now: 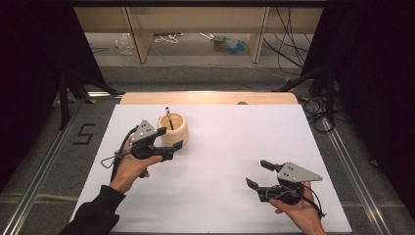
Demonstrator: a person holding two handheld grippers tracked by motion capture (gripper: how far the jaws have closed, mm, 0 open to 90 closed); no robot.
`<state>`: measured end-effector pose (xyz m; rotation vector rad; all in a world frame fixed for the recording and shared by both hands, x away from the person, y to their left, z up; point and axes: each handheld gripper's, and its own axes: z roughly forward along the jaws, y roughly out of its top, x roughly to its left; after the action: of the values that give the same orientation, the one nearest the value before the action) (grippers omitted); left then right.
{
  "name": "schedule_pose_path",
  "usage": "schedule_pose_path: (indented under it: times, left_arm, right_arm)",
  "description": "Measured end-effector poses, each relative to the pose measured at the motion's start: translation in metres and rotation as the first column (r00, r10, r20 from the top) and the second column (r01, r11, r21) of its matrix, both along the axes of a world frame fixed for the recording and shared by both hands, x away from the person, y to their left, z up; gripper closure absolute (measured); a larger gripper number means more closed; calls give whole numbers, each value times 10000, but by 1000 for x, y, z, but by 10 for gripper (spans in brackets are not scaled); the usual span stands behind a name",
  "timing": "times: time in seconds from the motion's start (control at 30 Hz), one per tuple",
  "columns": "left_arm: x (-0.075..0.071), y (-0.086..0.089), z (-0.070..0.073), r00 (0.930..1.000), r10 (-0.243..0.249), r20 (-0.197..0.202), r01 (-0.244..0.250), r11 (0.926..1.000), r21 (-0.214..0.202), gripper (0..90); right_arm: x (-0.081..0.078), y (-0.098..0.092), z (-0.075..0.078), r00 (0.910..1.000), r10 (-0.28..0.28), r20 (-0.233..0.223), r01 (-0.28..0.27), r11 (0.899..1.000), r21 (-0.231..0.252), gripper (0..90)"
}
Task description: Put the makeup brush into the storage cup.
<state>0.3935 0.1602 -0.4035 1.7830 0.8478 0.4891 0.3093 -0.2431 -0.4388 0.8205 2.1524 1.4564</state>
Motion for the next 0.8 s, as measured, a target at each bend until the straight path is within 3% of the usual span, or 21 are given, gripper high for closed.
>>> schedule_pose_path:
  times: [0.73, 0.77, 0.8]
  left_arm:
    - [-15, 2, -7, 9994, -311, 140, 313, 9994, -166, 205]
    - [-16, 3, -8, 9993, -338, 139, 339, 9993, -125, 203]
    - [-17, 3, -8, 9994, -301, 168, 304, 9994, -181, 201]
  right_arm:
    - [-2, -1, 2, 10000, -21, -85, 20, 10000, -61, 233]
    - [-1, 2, 0, 10000, 72, -41, -71, 9995, 310, 231]
    - [0, 1, 0, 9998, 13, 204, -17, 9997, 237, 231]
